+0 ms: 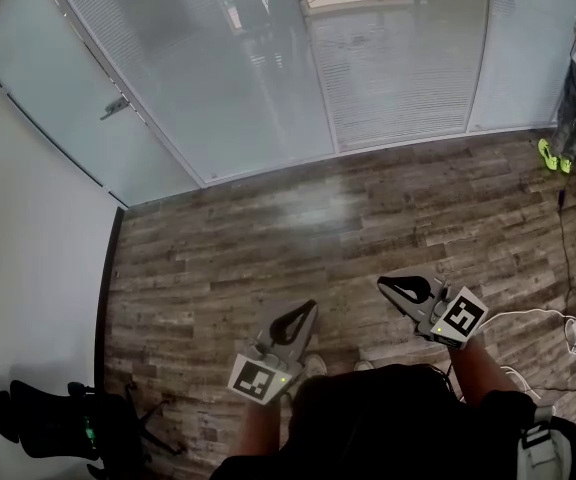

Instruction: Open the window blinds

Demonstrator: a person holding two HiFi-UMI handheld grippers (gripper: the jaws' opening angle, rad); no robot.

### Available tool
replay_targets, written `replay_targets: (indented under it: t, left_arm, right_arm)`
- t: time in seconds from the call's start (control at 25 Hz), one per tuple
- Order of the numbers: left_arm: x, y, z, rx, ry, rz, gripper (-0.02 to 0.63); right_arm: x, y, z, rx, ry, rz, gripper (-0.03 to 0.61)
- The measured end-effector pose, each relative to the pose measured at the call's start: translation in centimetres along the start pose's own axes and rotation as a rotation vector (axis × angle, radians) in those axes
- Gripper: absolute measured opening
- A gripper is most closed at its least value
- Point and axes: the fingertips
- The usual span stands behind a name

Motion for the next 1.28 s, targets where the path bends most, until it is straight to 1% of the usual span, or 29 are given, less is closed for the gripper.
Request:
replay_targets:
  t: [0.08,0.16,0.28,0.48,0.6,0.72,0.88,1.04,1.2,1.28]
  left_arm:
    - [0.1,0.1,-0.1,-0.01,-0.002,0.002,0.005]
    - [0.0,-0.2,-0.1,-0.04,-0.006,-0.011,0.005]
    - [-0.2,-1.0,0.1,-0.073,-0.007,-0.043,0.005]
    - [-0.6,-0.8,0.4,-0.086,-0.011,-0.041,0.005]
    - [0.3,-0.3,0.6,-0.093,0.011,-0.029,0.005]
    - [1.2,-0.1,0.9,-0.079,0.039,-0.022,0.005]
    - [2.5,0.6,2.3,-0.085,0.075,-0.023,0.005]
    - [4.8,0.9,3.9,-0.081,0.115,-0.023,0.005]
    - [6.3,1.6,7.0,-0.119,0.119,-0.023,0.005]
    - [7.1,2.1,8.5,-0.126,0.12,-0.023,0.005]
  right_arm:
    - [0.0,0.0,0.3,-0.014,-0.016,0.002,0.006]
    - [-0.1,0.0,0.5,-0.023,-0.031,0.004,0.006]
    - [-0.4,0.0,0.4,-0.004,-0.034,-0.003,0.006]
    - [-0.3,0.4,0.2,0.024,-0.033,-0.004,0.006]
    - [0.0,0.2,-0.2,0.021,-0.028,-0.005,0.006]
    - [0.5,0.2,-0.9,0.006,-0.014,-0.006,0.006]
    - [0.9,1.1,-1.9,0.013,0.017,0.011,0.006]
    - [1.5,1.6,-4.3,0.026,0.056,0.024,0.006]
    - [3.7,2.6,-6.6,0.031,0.064,0.033,0.006]
    - [5.0,2.9,-7.6,0.039,0.061,0.035,0.006]
Point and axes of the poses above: the fingertips, and each gripper's own axes: x forward along the fingers, z to its left, y out of its underside, and after that the axes turned 3 degrees about y, right-handed
